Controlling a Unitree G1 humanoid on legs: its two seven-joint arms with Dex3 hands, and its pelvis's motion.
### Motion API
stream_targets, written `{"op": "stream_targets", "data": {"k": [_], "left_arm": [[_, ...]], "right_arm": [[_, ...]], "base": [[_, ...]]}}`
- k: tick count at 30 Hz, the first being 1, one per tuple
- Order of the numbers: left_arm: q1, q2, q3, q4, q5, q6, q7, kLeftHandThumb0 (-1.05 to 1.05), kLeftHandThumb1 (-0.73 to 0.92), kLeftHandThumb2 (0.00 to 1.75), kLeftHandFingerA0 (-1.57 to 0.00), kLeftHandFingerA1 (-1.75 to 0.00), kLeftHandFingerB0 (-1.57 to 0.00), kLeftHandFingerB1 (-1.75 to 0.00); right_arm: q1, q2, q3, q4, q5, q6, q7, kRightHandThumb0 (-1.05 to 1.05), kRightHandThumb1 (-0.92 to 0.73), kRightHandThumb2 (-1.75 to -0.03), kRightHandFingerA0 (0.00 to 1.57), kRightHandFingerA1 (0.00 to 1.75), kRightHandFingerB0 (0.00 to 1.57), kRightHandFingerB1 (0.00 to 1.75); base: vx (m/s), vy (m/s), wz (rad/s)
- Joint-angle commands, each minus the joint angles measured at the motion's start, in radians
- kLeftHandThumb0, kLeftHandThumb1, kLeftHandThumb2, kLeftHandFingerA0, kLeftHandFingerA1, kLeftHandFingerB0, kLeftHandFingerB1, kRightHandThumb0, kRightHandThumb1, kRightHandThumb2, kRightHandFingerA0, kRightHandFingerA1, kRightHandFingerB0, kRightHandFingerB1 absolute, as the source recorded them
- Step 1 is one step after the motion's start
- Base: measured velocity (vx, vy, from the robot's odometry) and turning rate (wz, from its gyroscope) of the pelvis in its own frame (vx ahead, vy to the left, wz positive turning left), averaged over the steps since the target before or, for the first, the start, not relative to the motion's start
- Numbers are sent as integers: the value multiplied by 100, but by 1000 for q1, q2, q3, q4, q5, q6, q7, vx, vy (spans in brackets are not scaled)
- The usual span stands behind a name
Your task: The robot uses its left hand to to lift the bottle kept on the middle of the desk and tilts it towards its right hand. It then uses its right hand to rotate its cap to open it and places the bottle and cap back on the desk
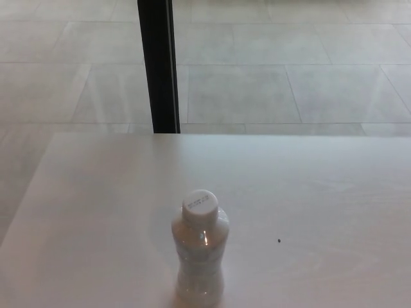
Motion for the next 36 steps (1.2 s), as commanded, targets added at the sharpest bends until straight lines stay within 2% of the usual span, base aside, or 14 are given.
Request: {"op": "stream_targets", "data": {"k": [1, 5, 8, 9, 10, 11, 15, 16, 17, 18, 23, 34, 35, 36], "left_arm": [[-65, 69, 16, -48, -80, 49, -60, -81, 52, 84, 0, -4, -10, -20], [-117, 104, -10, -214, -90, 118, -24, -71, 51, 91, 0, -22, -6, -26], [-179, 119, -9, -290, -143, 193, -22, -82, 48, 83, 0, -6, -8, -25], [-187, 114, -8, -320, -157, 206, -19, -72, 52, 57, 0, -26, -12, -27], [-195, 115, -15, -343, -157, 206, -29, -73, 43, 85, 0, -18, -10, -33], [-205, 123, -30, -370, -149, 212, -34, -73, 56, 59, 0, -31, -14, -26], [-190, 128, -81, -505, -128, 217, -35, -78, 61, 58, -1, -32, -15, -26], [-198, 121, -91, -573, -155, 240, -32, -78, 47, 87, -5, -27, -9, -32], [-200, 117, -95, -593, -163, 247, -32, -72, 57, 58, -2, -31, -10, -25], [-205, 114, -104, -620, -176, 256, -37, -75, 45, 84, 0, -27, -8, -25], [-233, 114, -171, -744, -190, 302, -29, -70, 45, 85, 0, -27, -1, -25], [-272, 81, -368, -912, -135, 284, -21, -80, 49, 92, 0, -32, 0, -25], [-272, 74, -380, -923, -141, 292, -15, -84, 49, 93, 0, -29, 0, -22], [-270, 67, -402, -939, -142, 302, -15, -87, 50, 93, 0, -27, 0, -20]], "right_arm": [[-17, -29, -31, 37, 53, -21, -13, -82, -55, -89, 5, 28, 4, 15], [-24, -29, -45, -5, 71, -39, -14, -72, -55, -93, 1, 33, 0, 25], [-21, -9, -74, -131, 111, -44, -14, -72, -54, -93, 1, 32, 0, 28], [-27, -7, -81, -158, 120, -42, -13, -80, -55, -92, 8, 34, 3, 23], [-43, -10, -83, -175, 120, -41, -19, -83, -55, -93, 9, 35, 0, 23], [-60, -8, -84, -202, 121, -43, -29, -76, -52, -93, 3, 38, 0, 28], [-37, 26, -75, -420, 143, -14, -16, -84, -57, -92, 8, 27, 7, 19], [-38, 30, -58, -520, 137, 8, -25, -84, -58, -93, 7, 26, 7, 19], [-43, 31, -54, -547, 135, 13, -29, -83, -58, -93, 7, 28, 6, 21], [-53, 31, -47, -580, 134, 15, -28, -83, -59, -93, 6, 28, 6, 20], [-48, 75, 5, -787, 163, 54, 2, -82, -59, -91, 6, 20, 6, 18], [-28, 138, 168, -1052, 132, 163, 9, -74, -55, -97, 2, 41, 1, 28], [-27, 140, 179, -1059, 131, 161, 16, -82, -58, -96, 4, 39, 7, 22], [-29, 146, 192, -1059, 124, 144, 19, -76, -74, -62, 8, 35, 3, 23]], "base": [[0, 0, 0], [0, 0, 0], [0, 0, 0], [0, 0, 0], [0, 0, 0], [0, 0, 0], [0, 0, 0], [0, 0, 0], [0, 0, 0], [0, 0, 0], [0, 0, 0], [0, 0, 0], [0, 0, 0], [0, 0, 0]]}}
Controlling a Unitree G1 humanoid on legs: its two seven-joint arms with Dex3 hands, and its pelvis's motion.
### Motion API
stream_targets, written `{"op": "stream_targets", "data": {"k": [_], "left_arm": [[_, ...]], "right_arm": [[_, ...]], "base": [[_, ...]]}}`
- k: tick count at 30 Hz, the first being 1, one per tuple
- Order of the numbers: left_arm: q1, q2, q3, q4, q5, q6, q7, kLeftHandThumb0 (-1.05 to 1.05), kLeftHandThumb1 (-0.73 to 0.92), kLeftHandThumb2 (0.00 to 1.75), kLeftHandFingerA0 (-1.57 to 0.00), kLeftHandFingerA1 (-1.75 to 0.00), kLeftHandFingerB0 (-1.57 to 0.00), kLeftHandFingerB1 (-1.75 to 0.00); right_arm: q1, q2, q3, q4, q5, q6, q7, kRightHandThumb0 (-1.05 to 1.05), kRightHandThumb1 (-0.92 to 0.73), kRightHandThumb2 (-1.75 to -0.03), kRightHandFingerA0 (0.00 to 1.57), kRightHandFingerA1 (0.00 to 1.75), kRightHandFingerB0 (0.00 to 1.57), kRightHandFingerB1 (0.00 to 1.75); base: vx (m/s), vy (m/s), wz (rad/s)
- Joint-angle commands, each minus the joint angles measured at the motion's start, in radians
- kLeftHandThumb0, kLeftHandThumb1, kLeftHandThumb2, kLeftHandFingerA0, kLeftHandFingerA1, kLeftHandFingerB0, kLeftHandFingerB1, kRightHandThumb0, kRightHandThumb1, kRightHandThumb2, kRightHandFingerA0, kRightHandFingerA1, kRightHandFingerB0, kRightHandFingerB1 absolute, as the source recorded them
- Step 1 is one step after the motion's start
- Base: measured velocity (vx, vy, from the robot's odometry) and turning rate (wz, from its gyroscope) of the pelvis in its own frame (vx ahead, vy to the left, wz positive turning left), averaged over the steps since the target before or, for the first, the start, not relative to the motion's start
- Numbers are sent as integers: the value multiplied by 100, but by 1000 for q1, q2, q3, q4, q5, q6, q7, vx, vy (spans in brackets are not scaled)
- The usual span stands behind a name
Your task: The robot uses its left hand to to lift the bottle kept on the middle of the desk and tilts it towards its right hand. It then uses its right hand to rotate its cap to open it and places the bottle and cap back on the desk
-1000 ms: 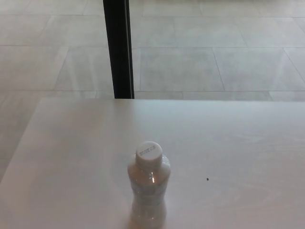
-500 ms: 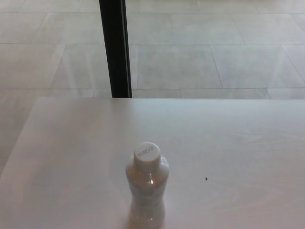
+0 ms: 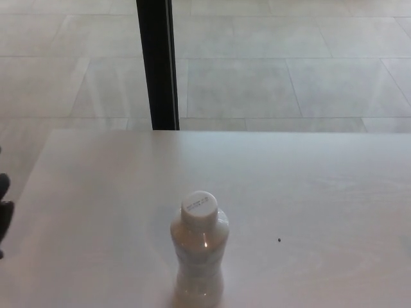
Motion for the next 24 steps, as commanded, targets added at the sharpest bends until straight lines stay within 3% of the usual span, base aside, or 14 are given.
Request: {"op": "stream_targets", "data": {"k": [1, 2, 3, 4, 5, 11, 12, 14, 22, 23, 24], "left_arm": [[-6, -19, -112, -119, -8, 89, 17, -92, 51, 93, 0, -22, 0, -15], [-7, -16, -117, -122, -8, 91, 16, -92, 51, 93, 0, -22, 0, -15], [-3, -10, -134, -132, 7, 97, 22, -80, 65, 61, 0, -18, 0, -21], [4, -3, -162, -148, 33, 103, 29, -92, 52, 95, 0, -23, 0, -14], [12, -7, -174, -154, 40, 99, 34, -91, 51, 95, 0, -26, 0, -17], [-14, 4, -215, -128, 58, 114, 40, -95, 52, 95, 0, -23, 0, -14], [-22, 11, -218, -118, 60, 115, 33, -96, 51, 95, 0, -23, 0, -13], [-28, 19, -222, -121, 61, 126, 33, -96, 52, 95, 0, -23, 0, -13], [-53, 77, -285, -96, 157, 92, 19, -97, 52, 94, 0, -22, 0, -13], [-56, 83, -292, -96, 167, 97, 21, -80, 59, 68, 0, -9, 0, -14], [-60, 97, -309, -93, 197, 92, 25, -99, 53, 97, 0, -19, 0, -10]], "right_arm": [[20, 31, 79, -126, 20, 95, 15, -79, -58, -99, 1, 40, 5, 22], [21, 33, 83, -135, 20, 101, 10, -79, -58, -99, 1, 40, 5, 22], [24, 35, 86, -148, 24, 112, 9, -84, -59, -97, 6, 39, 6, 19], [30, 39, 92, -170, 28, 127, 7, -82, -58, -96, 5, 40, 6, 21], [35, 40, 98, -186, 27, 134, 8, -74, -57, -98, 1, 42, 1, 26], [46, 38, 98, -218, 36, 155, 16, -77, -56, -98, 2, 43, 2, 27], [44, 38, 97, -221, 38, 159, 16, -86, -60, -98, 7, 40, 7, 19], [41, 40, 92, -225, 54, 165, 23, -79, -58, -98, 1, 40, 7, 23], [51, 44, 84, -231, 53, 170, 23, -79, -57, -98, 2, 45, 1, 30], [52, 44, 82, -231, 60, 170, 29, -78, -57, -98, 3, 45, 2, 30], [53, 44, 81, -232, 60, 171, 29, -81, -58, -98, 2, 45, 1, 30]], "base": [[0, 0, 0], [0, 0, 0], [0, 0, 0], [0, 0, 0], [0, 0, 0], [0, 0, 0], [0, 0, 0], [0, 0, 0], [0, 0, 0], [0, 0, 0], [0, 0, 0]]}}
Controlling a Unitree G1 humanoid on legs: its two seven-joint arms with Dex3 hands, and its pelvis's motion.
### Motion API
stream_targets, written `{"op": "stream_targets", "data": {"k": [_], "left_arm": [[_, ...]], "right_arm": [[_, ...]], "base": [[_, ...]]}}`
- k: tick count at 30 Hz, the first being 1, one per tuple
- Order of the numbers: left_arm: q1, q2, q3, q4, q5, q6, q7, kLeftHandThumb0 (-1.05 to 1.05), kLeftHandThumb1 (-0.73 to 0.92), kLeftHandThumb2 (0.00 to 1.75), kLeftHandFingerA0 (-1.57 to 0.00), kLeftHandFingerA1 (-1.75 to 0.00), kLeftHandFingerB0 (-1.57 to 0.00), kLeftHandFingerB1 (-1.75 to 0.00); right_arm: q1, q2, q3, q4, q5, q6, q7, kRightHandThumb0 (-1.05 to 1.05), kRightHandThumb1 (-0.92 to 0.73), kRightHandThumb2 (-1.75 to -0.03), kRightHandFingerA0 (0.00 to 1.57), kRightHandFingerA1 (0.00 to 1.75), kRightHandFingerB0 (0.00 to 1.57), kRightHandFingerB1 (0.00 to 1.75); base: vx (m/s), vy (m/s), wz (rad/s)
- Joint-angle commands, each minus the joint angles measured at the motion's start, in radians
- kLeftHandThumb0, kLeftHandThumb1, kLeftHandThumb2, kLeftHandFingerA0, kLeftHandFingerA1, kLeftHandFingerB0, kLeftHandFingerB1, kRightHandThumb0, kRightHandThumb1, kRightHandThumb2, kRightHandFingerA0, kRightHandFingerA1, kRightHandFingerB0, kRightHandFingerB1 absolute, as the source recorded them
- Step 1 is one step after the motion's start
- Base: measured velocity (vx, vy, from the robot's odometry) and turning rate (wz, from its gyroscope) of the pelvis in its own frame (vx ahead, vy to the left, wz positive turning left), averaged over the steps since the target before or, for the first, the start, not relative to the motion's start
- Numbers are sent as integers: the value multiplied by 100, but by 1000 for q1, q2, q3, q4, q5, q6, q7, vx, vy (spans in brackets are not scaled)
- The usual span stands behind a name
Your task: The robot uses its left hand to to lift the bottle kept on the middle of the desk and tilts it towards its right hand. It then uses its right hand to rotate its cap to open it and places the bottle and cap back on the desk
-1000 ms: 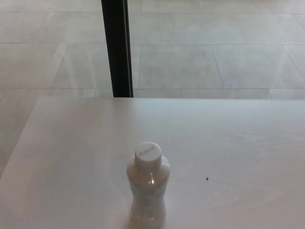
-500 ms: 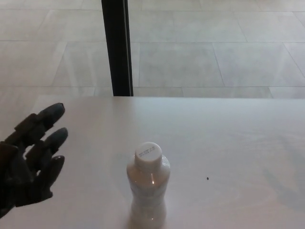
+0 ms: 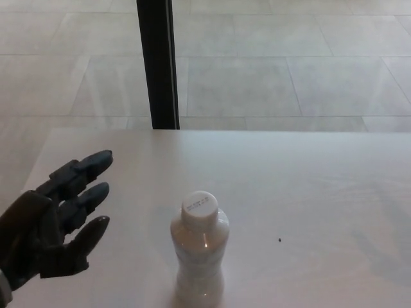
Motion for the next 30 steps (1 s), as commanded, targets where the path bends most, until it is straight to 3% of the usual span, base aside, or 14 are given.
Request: {"op": "stream_targets", "data": {"k": [1, 4, 7, 8, 12, 15, 21, 22, 23, 24, 25, 26, 29, 30], "left_arm": [[-20, 51, -46, 23, 105, -11, -8, -95, 51, 96, 0, -23, 0, -11], [-29, 67, -88, 13, 156, -15, 4, -87, 64, 60, 0, 0, 0, 0], [-34, 50, -113, 10, 168, -18, 12, -88, 63, 59, 0, 0, 0, 0], [-38, 41, -132, 6, 183, -27, 16, -105, 56, 99, 0, -17, 0, -5], [-60, 27, -190, -2, 237, -18, 31, -105, 57, 102, 0, -20, 0, -6], [-85, -2, -254, -17, 276, 9, 58, -94, 66, 60, 0, 0, 0, 0], [-122, -43, -310, -22, 333, 39, 90, -96, 67, 61, 0, 0, 0, 0], [-124, -41, -317, -23, 343, 44, 91, -97, 67, 61, 0, 0, 0, 0], [-126, -33, -325, -18, 358, 39, 86, -99, 69, 61, 0, 0, 0, 0], [-128, -25, -331, -11, 370, 30, 80, -99, 69, 61, 0, 0, 0, 0], [-128, -23, -330, -14, 374, 37, 79, -101, 54, 107, 0, -26, 0, -11], [-118, -18, -331, -11, 382, 26, 76, -102, 54, 107, 0, -26, 0, -10], [-108, -5, -330, -14, 400, 27, 73, -103, 55, 107, 0, -24, 0, -9], [-102, 1, -331, -12, 410, 20, 73, -105, 56, 108, 0, -23, 0, -8]], "right_arm": [[15, 2, -14, -19, 33, 28, 11, -80, -57, -98, 2, 44, 1, 29], [8, 0, -18, -23, 42, 40, 11, -77, -56, -98, 3, 44, 2, 29], [3, -1, -19, -20, 48, 43, 16, -77, -56, -97, 3, 44, 2, 29], [-2, 1, -16, -23, 45, 53, 7, -81, -58, -97, 2, 44, 0, 26], [-13, 0, -2, -27, 35, 63, 5, -77, -58, -97, 2, 44, 1, 29], [-13, 8, 10, -42, 39, 71, 9, -79, -58, -96, 8, 47, 0, 30], [-36, 19, 20, -24, 47, 72, 9, -77, -58, -92, 8, 46, 5, 36], [-39, 22, 20, -24, 47, 74, 7, -73, -74, -63, 14, 36, 9, 26], [-39, 22, 19, -30, 50, 82, 5, -38, -42, -101, 0, 50, 0, 50], [-40, 25, 16, -36, 57, 92, 2, -38, -42, -101, 0, 50, 0, 50], [-43, 26, 16, -33, 56, 90, 4, -38, -44, -102, 0, 50, 0, 50], [-44, 26, 14, -28, 55, 82, 9, -76, -58, -92, 8, 46, 4, 36], [-46, 25, 9, -27, 56, 84, 11, -75, -71, -63, 15, 35, 9, 27], [-45, 25, 7, -26, 55, 80, 11, -38, -43, -102, 0, 50, 0, 50]], "base": [[0, 0, 0], [0, 0, 0], [0, 0, 0], [0, 0, 0], [0, 0, 0], [0, 0, 0], [0, 0, 0], [0, 0, 0], [0, 0, 0], [0, 0, 0], [0, 0, 0], [0, 0, 0], [0, 0, 0], [0, 0, 0]]}}
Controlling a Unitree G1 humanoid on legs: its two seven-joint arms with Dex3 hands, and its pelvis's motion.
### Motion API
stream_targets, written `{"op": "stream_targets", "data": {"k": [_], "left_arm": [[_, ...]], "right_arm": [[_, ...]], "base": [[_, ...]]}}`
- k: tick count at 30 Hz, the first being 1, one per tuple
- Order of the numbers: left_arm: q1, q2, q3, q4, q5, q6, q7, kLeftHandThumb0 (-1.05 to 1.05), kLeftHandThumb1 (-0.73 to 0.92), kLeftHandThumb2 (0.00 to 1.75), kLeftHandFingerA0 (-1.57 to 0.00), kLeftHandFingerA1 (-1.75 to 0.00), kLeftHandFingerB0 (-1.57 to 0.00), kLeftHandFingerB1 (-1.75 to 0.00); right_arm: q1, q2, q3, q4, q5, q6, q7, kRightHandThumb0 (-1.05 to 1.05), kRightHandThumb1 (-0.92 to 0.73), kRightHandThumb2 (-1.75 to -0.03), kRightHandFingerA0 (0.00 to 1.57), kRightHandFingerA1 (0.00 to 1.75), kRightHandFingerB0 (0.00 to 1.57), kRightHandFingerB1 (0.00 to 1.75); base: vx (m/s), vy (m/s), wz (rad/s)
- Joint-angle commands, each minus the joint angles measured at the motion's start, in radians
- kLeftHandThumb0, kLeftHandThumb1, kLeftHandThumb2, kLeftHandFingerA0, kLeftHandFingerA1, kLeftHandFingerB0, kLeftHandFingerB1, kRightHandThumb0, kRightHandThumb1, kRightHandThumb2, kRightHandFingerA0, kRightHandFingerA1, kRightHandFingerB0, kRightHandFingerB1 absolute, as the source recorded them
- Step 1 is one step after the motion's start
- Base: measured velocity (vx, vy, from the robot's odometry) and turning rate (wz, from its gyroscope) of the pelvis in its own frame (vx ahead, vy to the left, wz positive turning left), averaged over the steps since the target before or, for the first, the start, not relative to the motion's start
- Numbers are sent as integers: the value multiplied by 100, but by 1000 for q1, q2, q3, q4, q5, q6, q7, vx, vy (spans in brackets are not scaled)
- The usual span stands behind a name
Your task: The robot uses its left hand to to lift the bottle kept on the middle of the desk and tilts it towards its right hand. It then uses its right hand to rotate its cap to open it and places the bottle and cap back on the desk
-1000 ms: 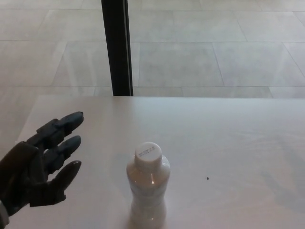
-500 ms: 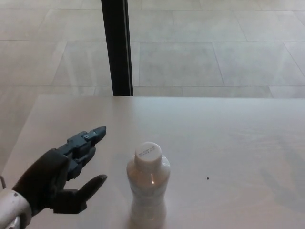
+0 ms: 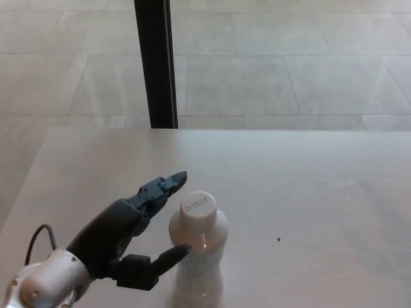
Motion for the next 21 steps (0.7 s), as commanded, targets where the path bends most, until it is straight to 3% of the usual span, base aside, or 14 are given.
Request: {"op": "stream_targets", "data": {"k": [1, 2, 3, 4, 5, 6, 7, 8, 9, 10, 11, 20, 21], "left_arm": [[24, 30, 3, 10, 74, 0, 9, -103, 55, 108, 0, -24, 0, -9], [31, 36, 8, 15, 75, -4, 5, -102, 55, 107, 0, -25, 0, -10], [38, 40, 19, 16, 75, -7, 4, -98, 59, 86, 0, 0, 0, 0], [49, 41, 29, 18, 75, -6, 6, -100, 71, 62, 0, 0, 0, 0], [57, 43, 39, 21, 73, -9, 4, -100, 71, 62, 0, 0, 0, 0], [62, 46, 46, 23, 73, -12, 1, -99, 58, 86, 0, 0, 0, 0], [62, 46, 47, 23, 75, -13, -1, -99, 58, 86, 0, 0, 0, 0], [70, 48, 54, 27, 77, -25, -3, -105, 58, 109, 0, -24, 0, -8], [76, 46, 60, 33, 75, -32, -4, -99, 58, 86, 0, 0, 0, 0], [78, 44, 61, 34, 76, -33, -4, -99, 58, 86, 0, 0, 0, 0], [83, 37, 65, 39, 78, -36, 3, -102, 72, 62, 0, 0, 0, 0], [72, 10, 8, 23, 74, 5, -33, -105, 68, 62, 0, 0, 0, 0], [63, -29, -4, 29, 64, -1, -18, -105, 53, 86, 0, 0, 0, 0]], "right_arm": [[-5, -2, -17, 2, 18, 11, -2, -38, -44, -102, 0, 50, 0, 50], [-5, -1, -19, 1, 16, 9, -5, -38, -44, -102, 0, 50, 0, 50], [-8, 0, -19, -2, 18, 16, -8, -38, -44, -102, 0, 50, 0, 50], [-5, 1, -23, -8, 21, 24, -12, -38, -44, -102, 0, 50, 0, 50], [-4, 1, -26, -8, 23, 26, -12, -38, -43, -102, 0, 50, 0, 50], [-3, 2, -31, -3, 28, 23, -7, -38, -43, -102, 0, 50, 0, 50], [-2, 3, -32, -3, 28, 22, -6, -38, -43, -102, 0, 50, 0, 50], [1, 2, -36, -3, 33, 22, 0, -38, -42, -101, 0, 50, 0, 50], [3, 2, -38, 0, 33, 18, 4, -38, -42, -101, 0, 50, 0, 50], [5, 1, -40, 1, 31, 15, 6, -38, -42, -101, 0, 50, 0, 50], [11, 3, -42, -12, 42, 31, 5, -38, -43, -102, 0, 50, 0, 50], [7, 8, -30, -24, 50, 40, 8, -38, -40, -99, 0, 50, 0, 50], [7, 10, -25, -21, 43, 31, 9, -38, -39, -99, 0, 50, 0, 50]], "base": [[0, 0, 0], [0, 0, 0], [0, 0, 0], [0, 0, 0], [0, 0, 0], [0, 0, 0], [0, 0, 0], [0, 0, 0], [0, 0, 0], [0, 0, 0], [0, 0, 0], [0, 0, 0], [0, 0, 0]]}}
